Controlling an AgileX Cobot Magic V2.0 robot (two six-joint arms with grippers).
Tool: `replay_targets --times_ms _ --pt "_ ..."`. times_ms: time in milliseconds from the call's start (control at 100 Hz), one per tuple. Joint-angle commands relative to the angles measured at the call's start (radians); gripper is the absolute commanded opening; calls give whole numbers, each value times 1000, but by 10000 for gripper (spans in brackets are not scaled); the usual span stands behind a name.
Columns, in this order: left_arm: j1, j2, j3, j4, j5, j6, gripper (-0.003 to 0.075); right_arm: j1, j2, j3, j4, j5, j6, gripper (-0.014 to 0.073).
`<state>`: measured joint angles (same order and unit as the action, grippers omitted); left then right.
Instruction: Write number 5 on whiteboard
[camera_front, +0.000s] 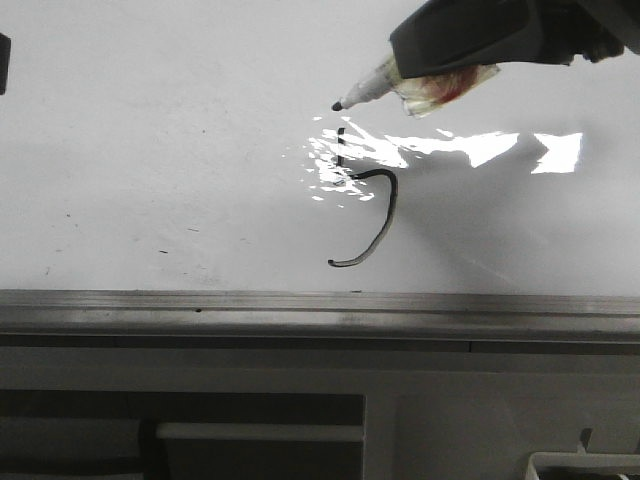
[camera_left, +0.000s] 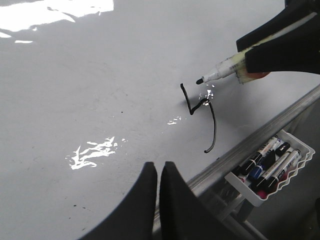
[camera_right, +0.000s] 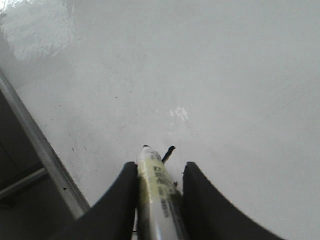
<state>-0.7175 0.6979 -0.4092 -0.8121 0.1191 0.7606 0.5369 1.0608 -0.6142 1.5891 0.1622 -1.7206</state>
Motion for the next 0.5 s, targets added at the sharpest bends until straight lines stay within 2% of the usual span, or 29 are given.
replay_targets --times_ms 0,490 --pt "3 -4 -28 -13 -51 -11 -20 -6 -20 -36 18 -19 -9 -48" --pt "3 -4 -28 -13 -51 -11 -20 -6 55 -36 18 -42 -9 -48"
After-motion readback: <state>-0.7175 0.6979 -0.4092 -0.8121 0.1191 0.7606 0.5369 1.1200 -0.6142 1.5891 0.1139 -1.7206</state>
